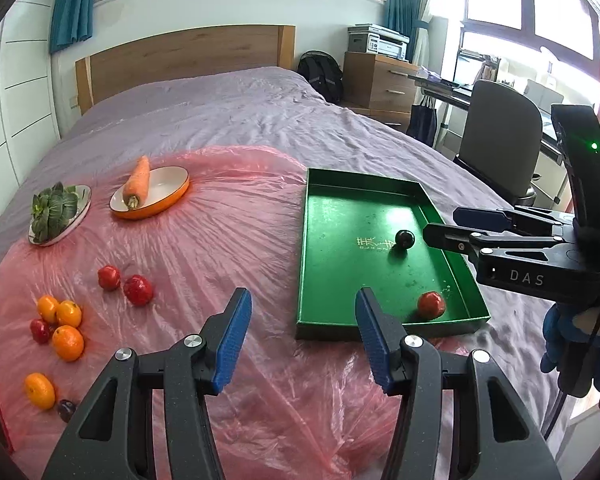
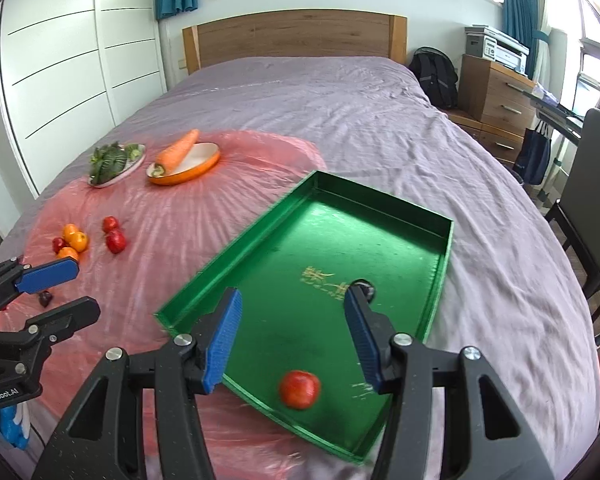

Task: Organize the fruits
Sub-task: 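Move both open tools back toward the remaining fruits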

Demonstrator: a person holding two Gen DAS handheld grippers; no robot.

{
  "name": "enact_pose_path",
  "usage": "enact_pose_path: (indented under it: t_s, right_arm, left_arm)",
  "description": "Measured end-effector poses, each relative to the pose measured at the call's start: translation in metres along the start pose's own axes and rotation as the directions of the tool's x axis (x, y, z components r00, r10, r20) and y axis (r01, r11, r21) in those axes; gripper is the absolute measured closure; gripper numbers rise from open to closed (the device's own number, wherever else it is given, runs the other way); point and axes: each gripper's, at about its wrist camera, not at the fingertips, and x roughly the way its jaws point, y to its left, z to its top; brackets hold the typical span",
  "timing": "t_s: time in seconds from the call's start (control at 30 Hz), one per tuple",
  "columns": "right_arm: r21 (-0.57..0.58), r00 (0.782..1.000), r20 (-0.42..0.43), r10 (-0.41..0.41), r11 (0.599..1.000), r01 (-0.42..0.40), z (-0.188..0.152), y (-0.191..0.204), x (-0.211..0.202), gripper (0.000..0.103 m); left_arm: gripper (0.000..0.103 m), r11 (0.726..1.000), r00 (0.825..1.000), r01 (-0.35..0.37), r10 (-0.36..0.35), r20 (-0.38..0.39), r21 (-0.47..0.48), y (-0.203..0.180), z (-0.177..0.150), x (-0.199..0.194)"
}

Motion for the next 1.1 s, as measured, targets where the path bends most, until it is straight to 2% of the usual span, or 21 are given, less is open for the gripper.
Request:
enact_pose_path:
  t_s: [0.23, 0.57, 0.87, 1.1]
  right_arm:
    - [-0.02, 0.997, -0.003, 0.074, 0.997, -0.074, -0.004, 0.046, -0.006, 0.002]
    - [-0.076, 0.985, -0.037, 0.166, 0.983, -0.168, -0.007, 0.107, 0.008, 0.002]
    - [-0.115, 0.974, -0.082, 0.21, 0.969, -0.219, -0.014, 0.143, 0.024, 0.002]
    - [-0.136, 0.966, -0.105, 0.238, 0.958, -0.251, -0.012, 0.168, 0.04, 0.002]
  left_arm:
    - [0.055, 0.996, 0.998, -0.05, 0.048, -0.028, -0.07, 0.033, -0.025, -0.02]
    - [0.055, 0.973, 0.988, -0.152, 0.143, -0.059, -0.175, 0.083, -0.064, -0.046]
    - [0.055, 0.961, 0.981, -0.188, 0.174, -0.083, -0.202, 0.118, -0.085, -0.063]
    - [0.055, 0.942, 0.965, -0.259, 0.241, -0.105, -0.214, 0.176, -0.089, -0.08]
